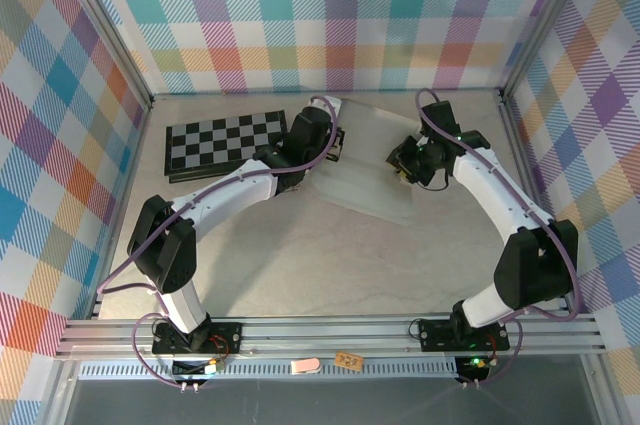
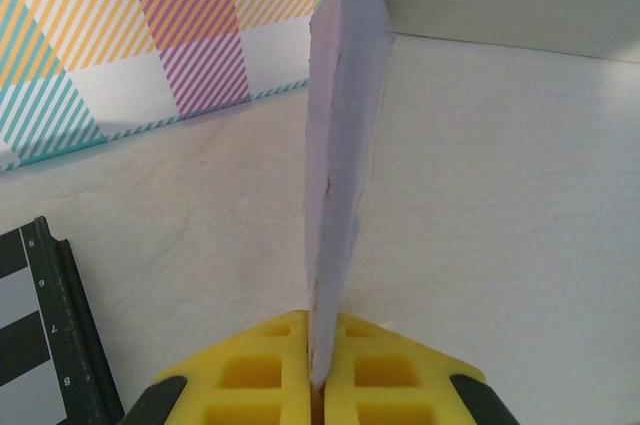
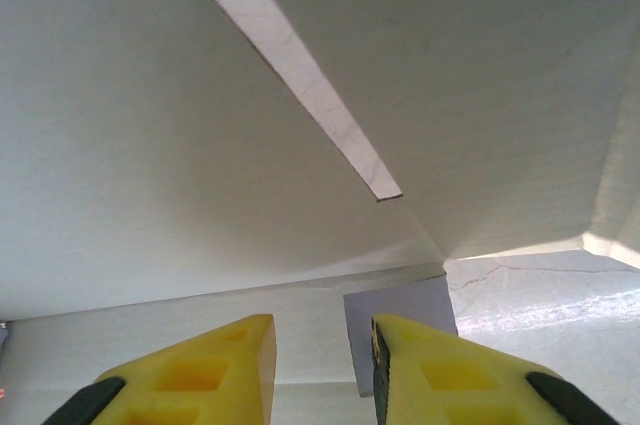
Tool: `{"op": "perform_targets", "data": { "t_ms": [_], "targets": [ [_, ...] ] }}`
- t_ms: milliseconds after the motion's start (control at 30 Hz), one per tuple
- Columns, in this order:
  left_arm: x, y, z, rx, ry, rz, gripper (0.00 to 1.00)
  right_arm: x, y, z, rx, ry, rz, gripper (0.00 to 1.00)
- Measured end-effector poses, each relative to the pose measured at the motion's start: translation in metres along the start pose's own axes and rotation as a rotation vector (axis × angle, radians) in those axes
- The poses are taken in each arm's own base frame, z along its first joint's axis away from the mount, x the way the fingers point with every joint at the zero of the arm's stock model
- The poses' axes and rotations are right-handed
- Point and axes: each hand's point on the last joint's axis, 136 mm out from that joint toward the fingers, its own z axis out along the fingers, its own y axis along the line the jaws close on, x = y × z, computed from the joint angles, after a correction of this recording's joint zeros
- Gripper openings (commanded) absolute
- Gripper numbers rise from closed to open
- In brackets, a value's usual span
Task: Fold the paper box
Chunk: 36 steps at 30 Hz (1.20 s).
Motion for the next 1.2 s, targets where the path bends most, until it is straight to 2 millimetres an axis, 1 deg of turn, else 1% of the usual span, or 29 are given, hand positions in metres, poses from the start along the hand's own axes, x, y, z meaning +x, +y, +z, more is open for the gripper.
{"op": "perform_targets", "data": {
  "t_ms": [200,267,333,400,433,533,567,633,700,767,833,867,900,933,967,1000,1100,1200],
  "targets": [
    [0.004,0.002,0.000,-0.006,0.016,0.003,0.00,0.002,0.001,0.002,0.000,0.005,-0.003,0.32],
    [0.004,0.002,0.000,-0.006,0.019,0.003,0.00,0.002,0.001,0.002,0.000,0.005,-0.006,0.35],
    [0.003,0.002,0.000,-0.005,0.018,0.002,0.00,0.002,0.004,0.000,-0.007,0.008,-0.016,0.40],
    [0.000,0.004,0.001,-0.008,0.022,-0.002,0.00,0.000,0.013,-0.007,-0.033,0.012,-0.049,0.44],
    [-0.002,0.005,0.002,-0.003,0.023,-0.006,0.00,-0.002,0.022,-0.013,-0.062,0.016,-0.069,0.46],
    [-0.010,0.011,0.007,0.021,0.027,-0.043,0.00,-0.016,0.057,-0.043,-0.200,0.010,-0.139,0.51],
    [-0.014,0.014,0.010,0.035,0.032,-0.058,0.00,-0.023,0.067,-0.056,-0.259,0.004,-0.157,0.52],
    [-0.019,0.024,0.015,0.053,0.046,-0.089,0.00,-0.042,0.078,-0.082,-0.351,-0.024,-0.167,0.52],
    [-0.023,0.035,0.021,0.075,0.062,-0.129,0.00,-0.067,0.080,-0.112,-0.423,-0.075,-0.152,0.52],
    [-0.025,0.046,0.028,0.099,0.086,-0.183,0.00,-0.091,0.075,-0.137,-0.478,-0.138,-0.132,0.51],
    [-0.025,0.055,0.035,0.127,0.119,-0.241,0.00,-0.111,0.066,-0.155,-0.510,-0.192,-0.091,0.48],
    [-0.025,0.059,0.039,0.144,0.136,-0.275,0.00,-0.120,0.060,-0.161,-0.523,-0.216,-0.065,0.47],
    [-0.024,0.062,0.043,0.160,0.149,-0.304,0.00,-0.126,0.056,-0.164,-0.535,-0.229,-0.043,0.46],
    [-0.022,0.065,0.047,0.177,0.167,-0.336,0.00,-0.132,0.051,-0.164,-0.545,-0.237,-0.021,0.43],
    [-0.019,0.066,0.050,0.194,0.186,-0.366,0.00,-0.136,0.047,-0.162,-0.557,-0.237,-0.001,0.40],
    [-0.015,0.067,0.053,0.208,0.204,-0.389,0.00,-0.138,0.045,-0.158,-0.565,-0.229,0.011,0.40],
    [-0.003,0.070,0.059,0.246,0.263,-0.460,0.00,-0.146,0.047,-0.141,-0.620,-0.164,0.016,0.38],
    [0.007,0.068,0.061,0.279,0.305,-0.506,0.00,-0.153,0.047,-0.116,-0.674,-0.088,0.007,0.38]
  ]
}}
